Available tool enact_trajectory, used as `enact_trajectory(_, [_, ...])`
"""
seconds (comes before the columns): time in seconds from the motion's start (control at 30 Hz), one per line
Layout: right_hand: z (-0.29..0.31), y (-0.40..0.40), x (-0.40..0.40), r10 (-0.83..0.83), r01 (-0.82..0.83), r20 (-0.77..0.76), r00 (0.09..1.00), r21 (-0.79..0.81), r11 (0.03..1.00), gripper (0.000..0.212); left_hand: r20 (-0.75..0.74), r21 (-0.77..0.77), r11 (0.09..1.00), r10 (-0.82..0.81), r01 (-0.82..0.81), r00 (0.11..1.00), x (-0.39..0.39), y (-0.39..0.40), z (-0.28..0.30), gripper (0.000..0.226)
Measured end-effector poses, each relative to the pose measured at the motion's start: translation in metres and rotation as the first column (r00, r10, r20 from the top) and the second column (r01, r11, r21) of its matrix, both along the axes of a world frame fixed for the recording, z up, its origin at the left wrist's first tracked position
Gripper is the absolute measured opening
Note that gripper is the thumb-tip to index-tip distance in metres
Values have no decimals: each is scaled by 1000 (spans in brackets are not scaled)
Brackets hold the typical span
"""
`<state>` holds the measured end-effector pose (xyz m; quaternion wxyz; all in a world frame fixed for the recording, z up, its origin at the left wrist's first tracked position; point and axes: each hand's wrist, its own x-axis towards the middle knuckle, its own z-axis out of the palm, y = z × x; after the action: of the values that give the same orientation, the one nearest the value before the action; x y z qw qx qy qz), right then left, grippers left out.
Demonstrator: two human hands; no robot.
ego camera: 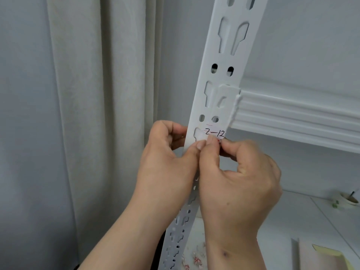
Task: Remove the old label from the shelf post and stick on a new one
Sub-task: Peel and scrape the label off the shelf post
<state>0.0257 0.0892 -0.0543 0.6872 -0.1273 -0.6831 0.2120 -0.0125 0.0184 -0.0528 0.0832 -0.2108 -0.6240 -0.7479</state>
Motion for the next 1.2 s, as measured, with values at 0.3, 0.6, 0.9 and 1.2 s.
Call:
enact_trajectory(0.3, [0, -3, -3, -56, 57, -44, 997, 13, 998, 13, -3, 8, 1000, -8, 8, 1000, -3, 0, -1, 24])
enact_trajectory(0.6, [1, -5, -3, -97, 98, -61, 993, -1, 995, 16, 2, -3, 1000, 2, -2, 1000, -2, -1, 0, 28])
enact_trajectory(0.9, [-1, -8, -3, -47, 44, -52, 998, -52, 998, 8, 8, -1, 1000, 6, -6, 1000, -2, -1, -1, 25])
enact_trajectory(1.2, [0, -5, -2, -113, 114, -41, 993, 22, 993, 13, 15, -14, 1000, -3, 3, 1000, -2, -1, 0, 27])
